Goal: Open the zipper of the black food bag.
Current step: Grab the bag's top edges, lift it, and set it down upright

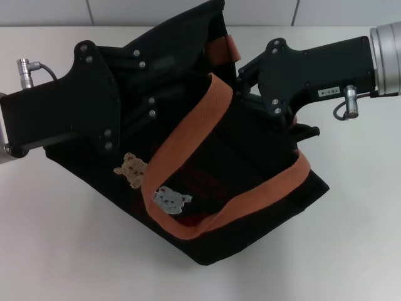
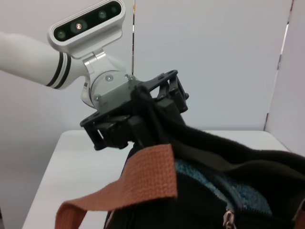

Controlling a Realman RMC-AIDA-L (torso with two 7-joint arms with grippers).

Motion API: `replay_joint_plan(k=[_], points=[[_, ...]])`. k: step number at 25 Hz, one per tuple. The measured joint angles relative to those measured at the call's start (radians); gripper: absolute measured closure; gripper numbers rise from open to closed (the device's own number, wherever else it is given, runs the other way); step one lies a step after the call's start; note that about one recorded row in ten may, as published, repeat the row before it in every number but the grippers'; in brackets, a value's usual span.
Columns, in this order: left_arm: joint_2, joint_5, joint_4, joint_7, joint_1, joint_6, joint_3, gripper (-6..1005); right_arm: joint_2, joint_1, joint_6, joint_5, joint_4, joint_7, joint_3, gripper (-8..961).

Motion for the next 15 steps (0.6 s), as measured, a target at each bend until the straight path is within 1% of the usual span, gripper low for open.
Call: replay_joint_plan(k=[5, 15], points=[[0.000, 0.000, 0.001, 0.000, -0.001, 0.000, 0.009, 808, -0.001, 0.001, -0.008, -0.013, -0.020, 0.010, -0.024, 903], [0.000, 0.001, 0.002, 0.000, 0.000, 0.000, 0.009, 808, -0.002, 0.008, -0.054, -0.023, -0.055, 0.023, -0.028, 709]])
